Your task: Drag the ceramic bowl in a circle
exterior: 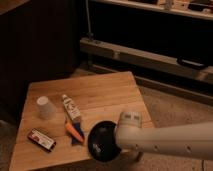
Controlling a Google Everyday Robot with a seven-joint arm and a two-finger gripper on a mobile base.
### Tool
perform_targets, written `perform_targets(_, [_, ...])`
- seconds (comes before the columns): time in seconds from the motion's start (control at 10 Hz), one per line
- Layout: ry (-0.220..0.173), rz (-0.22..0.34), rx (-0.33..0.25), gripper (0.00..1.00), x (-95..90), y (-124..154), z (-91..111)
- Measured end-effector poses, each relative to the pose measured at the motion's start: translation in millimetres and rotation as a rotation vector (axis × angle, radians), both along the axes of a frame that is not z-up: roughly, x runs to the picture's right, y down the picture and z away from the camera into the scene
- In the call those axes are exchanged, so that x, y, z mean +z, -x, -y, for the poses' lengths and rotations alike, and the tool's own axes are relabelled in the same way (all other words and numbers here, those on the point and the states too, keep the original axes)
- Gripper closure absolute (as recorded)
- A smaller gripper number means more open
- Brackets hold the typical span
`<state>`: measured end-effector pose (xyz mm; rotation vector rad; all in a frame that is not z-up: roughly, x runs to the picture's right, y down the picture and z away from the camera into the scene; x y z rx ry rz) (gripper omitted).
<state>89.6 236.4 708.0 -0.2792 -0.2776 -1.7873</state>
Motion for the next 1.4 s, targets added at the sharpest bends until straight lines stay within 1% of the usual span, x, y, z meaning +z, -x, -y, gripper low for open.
perform_targets(0.2, [0.007, -0.054, 0.028, 1.0, 0.5, -25, -10])
perform_targets(0.4, [0.007, -0.119, 0.072, 1.0, 12.7, -62, -4])
perform_targets(0.5, [0.004, -0.157, 0.095, 1.0, 22.3, -86, 3])
perform_targets(0.6, [-0.002, -0.217, 0.127, 1.0, 39.2, -120, 19])
perform_targets(0.7, [-0.004, -0.25, 0.143, 1.0, 47.9, -137, 27])
perform_targets(0.8, [-0.007, -0.298, 0.167, 1.0, 61.2, -161, 39])
perform_targets(0.9, [-0.017, -0.358, 0.197, 1.0, 81.3, -187, 58])
perform_targets(1.1, [-0.036, -0.423, 0.233, 1.0, 109.9, -210, 87])
perform_targets(1.2, [-0.045, -0.443, 0.251, 1.0, 123.5, -214, 102])
perform_targets(1.3, [-0.053, -0.447, 0.263, 1.0, 133.9, -211, 114])
perform_targets(1.4, [-0.057, -0.44, 0.262, 1.0, 143.5, -201, 126])
